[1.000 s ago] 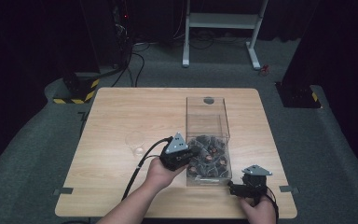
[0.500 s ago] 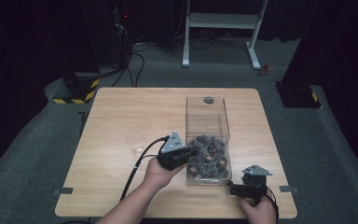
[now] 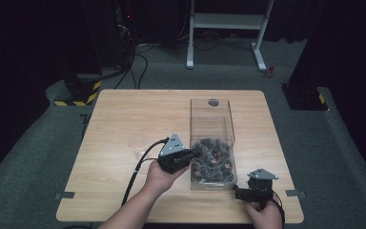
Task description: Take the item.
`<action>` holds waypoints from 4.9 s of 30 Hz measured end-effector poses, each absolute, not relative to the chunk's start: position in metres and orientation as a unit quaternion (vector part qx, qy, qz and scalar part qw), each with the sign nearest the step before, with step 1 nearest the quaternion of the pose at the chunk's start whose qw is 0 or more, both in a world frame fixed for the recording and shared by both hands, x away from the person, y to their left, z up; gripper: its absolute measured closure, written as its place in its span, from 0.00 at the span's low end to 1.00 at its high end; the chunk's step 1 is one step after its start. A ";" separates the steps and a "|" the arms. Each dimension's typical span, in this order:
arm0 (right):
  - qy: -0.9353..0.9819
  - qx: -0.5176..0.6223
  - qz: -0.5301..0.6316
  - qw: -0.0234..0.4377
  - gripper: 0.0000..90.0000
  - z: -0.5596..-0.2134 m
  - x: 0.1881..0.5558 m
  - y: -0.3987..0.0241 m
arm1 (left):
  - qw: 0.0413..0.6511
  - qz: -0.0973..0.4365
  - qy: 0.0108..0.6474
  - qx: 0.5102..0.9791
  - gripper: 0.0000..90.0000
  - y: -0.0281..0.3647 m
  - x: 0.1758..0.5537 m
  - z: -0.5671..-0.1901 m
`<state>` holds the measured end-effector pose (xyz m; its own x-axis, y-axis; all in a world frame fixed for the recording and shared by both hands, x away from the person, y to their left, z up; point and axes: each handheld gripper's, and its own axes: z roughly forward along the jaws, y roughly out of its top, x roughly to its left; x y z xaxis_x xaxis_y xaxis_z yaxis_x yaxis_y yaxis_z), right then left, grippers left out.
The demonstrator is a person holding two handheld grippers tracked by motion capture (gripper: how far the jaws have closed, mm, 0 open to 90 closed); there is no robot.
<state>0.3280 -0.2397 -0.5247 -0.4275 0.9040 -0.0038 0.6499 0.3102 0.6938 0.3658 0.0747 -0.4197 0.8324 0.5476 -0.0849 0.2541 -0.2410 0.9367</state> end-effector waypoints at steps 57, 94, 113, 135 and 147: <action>0.784 0.495 0.316 0.201 0.09 -0.525 0.328 -0.240 | 0.569 0.166 0.303 0.746 1.00 0.137 0.370 -0.407; 0.785 0.493 0.316 0.202 0.10 -0.525 0.328 -0.240 | 0.554 0.206 0.360 0.722 1.00 0.208 0.372 -0.412; 0.785 0.493 0.316 0.202 0.10 -0.525 0.328 -0.240 | 0.546 0.222 0.387 0.709 1.00 0.238 0.376 -0.415; 0.785 0.493 0.316 0.202 0.10 -0.525 0.328 -0.240 | 0.531 0.217 0.418 0.705 1.00 0.255 0.386 -0.430; 0.785 0.493 0.317 0.201 0.10 -0.525 0.327 -0.240 | 0.521 0.213 0.427 0.707 1.00 0.254 0.389 -0.438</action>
<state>0.3275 -0.2396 -0.5246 -0.4331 0.9013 -0.0038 0.6462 0.3135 0.6958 0.3893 0.2544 -0.4385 0.5436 0.8270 -0.1436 0.3827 -0.0920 0.9193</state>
